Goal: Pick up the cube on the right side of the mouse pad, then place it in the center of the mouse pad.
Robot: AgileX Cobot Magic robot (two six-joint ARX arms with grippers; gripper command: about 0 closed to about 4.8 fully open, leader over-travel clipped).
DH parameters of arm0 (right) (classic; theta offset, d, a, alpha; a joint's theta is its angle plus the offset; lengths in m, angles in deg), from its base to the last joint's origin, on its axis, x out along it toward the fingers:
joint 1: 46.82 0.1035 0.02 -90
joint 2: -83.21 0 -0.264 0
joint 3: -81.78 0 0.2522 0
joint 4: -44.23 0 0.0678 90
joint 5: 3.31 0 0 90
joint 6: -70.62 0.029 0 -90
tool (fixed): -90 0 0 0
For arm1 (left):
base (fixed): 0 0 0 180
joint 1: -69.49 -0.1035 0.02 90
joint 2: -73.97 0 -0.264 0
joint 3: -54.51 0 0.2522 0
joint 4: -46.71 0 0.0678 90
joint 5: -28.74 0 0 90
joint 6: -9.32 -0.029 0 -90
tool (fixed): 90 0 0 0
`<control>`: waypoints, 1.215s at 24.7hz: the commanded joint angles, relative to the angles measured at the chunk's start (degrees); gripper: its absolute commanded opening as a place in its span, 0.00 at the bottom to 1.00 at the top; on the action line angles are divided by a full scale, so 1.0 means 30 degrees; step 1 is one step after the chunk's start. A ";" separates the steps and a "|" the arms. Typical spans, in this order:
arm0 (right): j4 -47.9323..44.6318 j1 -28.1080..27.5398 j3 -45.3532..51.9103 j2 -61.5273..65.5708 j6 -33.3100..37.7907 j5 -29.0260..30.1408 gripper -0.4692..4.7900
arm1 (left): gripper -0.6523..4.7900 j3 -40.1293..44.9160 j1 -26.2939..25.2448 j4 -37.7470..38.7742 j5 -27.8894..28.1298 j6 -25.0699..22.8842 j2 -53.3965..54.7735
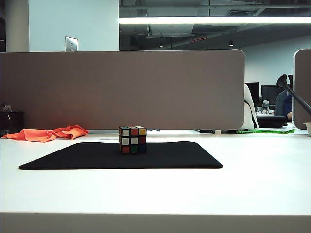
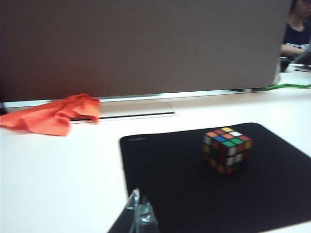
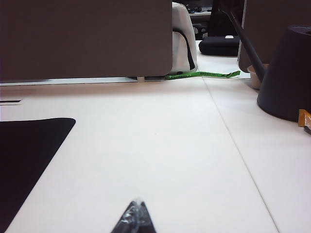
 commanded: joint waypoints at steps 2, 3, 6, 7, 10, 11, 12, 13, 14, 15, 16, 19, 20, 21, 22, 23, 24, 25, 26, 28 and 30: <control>-0.0117 0.0000 0.0015 0.0000 -0.0058 0.0051 0.08 | 0.11 -0.0051 -0.1137 -0.0364 -0.0393 -0.0146 0.0022; -0.0109 0.0000 0.0015 0.0000 -0.0058 0.0051 0.08 | 0.11 -0.0051 -0.1530 -0.0415 -0.0998 -0.0138 0.0022; -0.0102 0.0000 0.0015 0.0000 -0.0058 0.0044 0.08 | 0.11 -0.0058 -0.2747 -0.0488 -0.2514 0.0233 0.0022; -0.0102 0.0000 0.0015 0.0000 -0.0066 0.0044 0.08 | 0.11 -0.0058 -0.3162 -0.0488 -0.2499 0.0372 0.0022; 0.0073 0.0000 0.0015 0.0000 -0.0066 0.0036 0.08 | 0.11 -0.0058 -0.3526 -0.0459 -0.2514 0.0590 0.0022; 0.0255 0.0000 0.0015 0.0000 -0.0066 0.0036 0.08 | 0.11 -0.0058 -0.3512 -0.0444 -0.2514 0.0583 0.0022; 0.0437 0.0000 0.0015 0.0000 -0.0066 0.0000 0.08 | 0.11 -0.0058 -0.3512 -0.0379 -0.2616 0.0583 0.0022; 0.0707 0.0000 0.0015 0.0000 -0.0066 -0.0131 0.08 | 0.11 -0.0058 -0.3512 -0.0270 -0.2769 0.0583 0.0022; 0.0933 0.0000 0.0015 0.0000 -0.0058 -0.0284 0.08 | 0.11 -0.0058 -0.3512 -0.0022 -0.2820 0.0583 0.0022; 0.1144 0.0000 0.0015 0.0000 -0.0058 -0.0481 0.08 | 0.11 -0.0058 -0.3512 0.0299 -0.2798 0.0576 0.0022; 0.1348 0.0000 0.0015 0.0000 -0.0058 -0.0627 0.08 | 0.11 -0.0058 -0.3512 0.0707 -0.2776 0.0576 0.0022; 0.1341 0.0000 0.0015 0.0000 -0.0058 -0.0845 0.08 | 0.11 -0.0066 -0.3512 0.1974 -0.2448 0.0576 0.0022; 0.1290 0.0000 0.0015 0.0000 -0.0066 -0.0852 0.08 | 0.11 -0.0066 -0.3512 0.2025 -0.2127 0.0576 0.0022; 0.1275 0.0000 0.0015 0.0000 -0.0066 -0.0903 0.08 | 0.11 -0.0066 -0.3512 0.1960 -0.1705 0.0576 0.0022; 0.1268 0.0000 0.0015 0.0000 -0.0066 -0.1027 0.08 | 0.11 -0.0066 -0.3512 0.1865 -0.1253 0.0568 0.0022; 0.1268 0.0000 0.0015 0.0000 -0.0066 -0.1166 0.08 | 0.11 -0.0066 -0.3512 0.1741 -0.0729 0.0576 0.0022; 0.1253 0.0000 0.0015 0.0000 -0.0066 -0.1188 0.08 | 0.11 -0.0066 -0.3512 0.1545 -0.0095 0.0568 0.0022; 0.1231 0.0000 0.0015 0.0000 -0.0066 -0.1188 0.08 | 0.11 -0.0066 -0.3512 0.1362 0.0321 0.0568 0.0022; 0.1195 0.0000 0.0015 0.0000 -0.0066 -0.1180 0.08 | 0.11 -0.0066 -0.3512 0.1078 0.0627 0.0568 0.0022; 0.1144 0.0000 0.0015 0.0000 -0.0066 -0.1166 0.08 | 0.11 -0.0066 -0.3512 0.0532 0.0801 0.0568 0.0022; 0.1144 0.0000 0.0015 0.0000 -0.0066 -0.1166 0.08 | 0.11 -0.0066 -0.3512 0.0058 0.0809 0.0568 0.0022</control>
